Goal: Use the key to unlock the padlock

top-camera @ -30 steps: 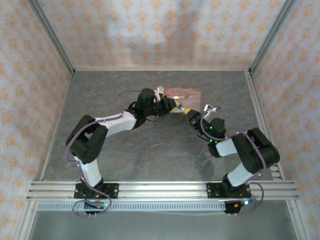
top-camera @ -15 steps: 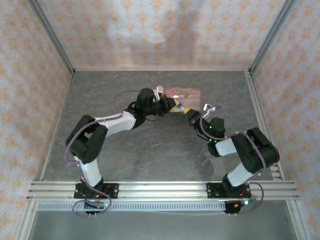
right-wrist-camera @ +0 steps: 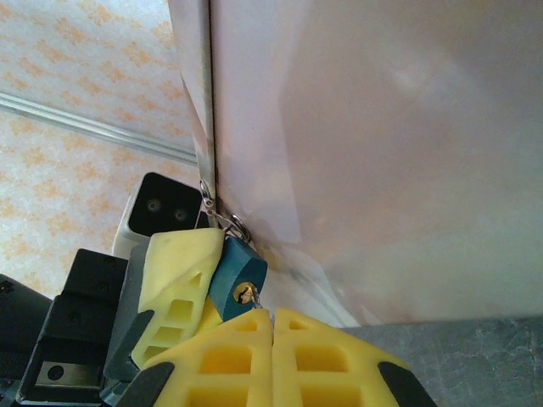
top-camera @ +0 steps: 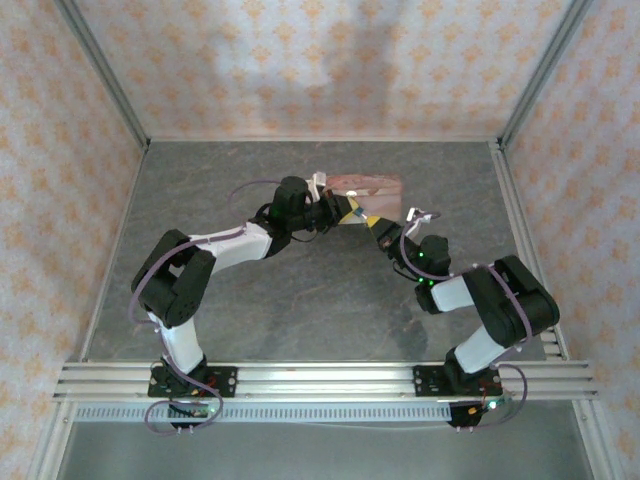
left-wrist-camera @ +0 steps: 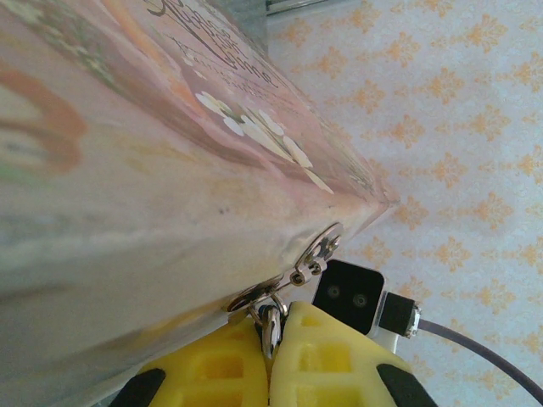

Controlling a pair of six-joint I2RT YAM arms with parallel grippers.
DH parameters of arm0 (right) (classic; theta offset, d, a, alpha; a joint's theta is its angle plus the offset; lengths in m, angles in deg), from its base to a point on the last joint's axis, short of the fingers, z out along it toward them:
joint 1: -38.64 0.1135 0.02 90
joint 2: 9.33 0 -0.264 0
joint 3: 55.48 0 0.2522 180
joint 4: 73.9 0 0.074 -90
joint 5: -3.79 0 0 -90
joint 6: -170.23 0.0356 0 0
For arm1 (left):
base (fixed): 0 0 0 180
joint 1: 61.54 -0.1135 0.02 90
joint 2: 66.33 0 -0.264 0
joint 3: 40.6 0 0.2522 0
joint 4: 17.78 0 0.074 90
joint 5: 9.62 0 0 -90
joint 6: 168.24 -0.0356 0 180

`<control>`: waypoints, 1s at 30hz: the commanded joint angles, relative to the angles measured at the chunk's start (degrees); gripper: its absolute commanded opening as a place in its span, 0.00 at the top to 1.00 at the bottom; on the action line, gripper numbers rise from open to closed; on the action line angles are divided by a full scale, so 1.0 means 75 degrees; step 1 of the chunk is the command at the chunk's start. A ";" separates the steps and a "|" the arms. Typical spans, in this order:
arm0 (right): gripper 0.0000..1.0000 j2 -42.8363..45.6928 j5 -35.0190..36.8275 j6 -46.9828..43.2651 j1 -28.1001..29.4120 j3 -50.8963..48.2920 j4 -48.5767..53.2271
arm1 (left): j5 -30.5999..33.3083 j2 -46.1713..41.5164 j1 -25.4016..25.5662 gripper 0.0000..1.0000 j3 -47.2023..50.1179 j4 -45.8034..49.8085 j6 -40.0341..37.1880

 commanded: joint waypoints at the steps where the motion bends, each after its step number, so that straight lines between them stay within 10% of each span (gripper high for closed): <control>1: 1.00 0.0298 -0.0264 -0.0130 0.0142 0.0032 -0.0437 | -0.0360 0.0019 0.0015 1.00 0.0074 -0.0253 0.0183; 30: 1.00 -0.0025 -0.0340 0.0277 0.0170 0.0544 -0.0246 | -0.0643 0.0083 0.0088 1.00 0.0006 -0.0081 -0.0021</control>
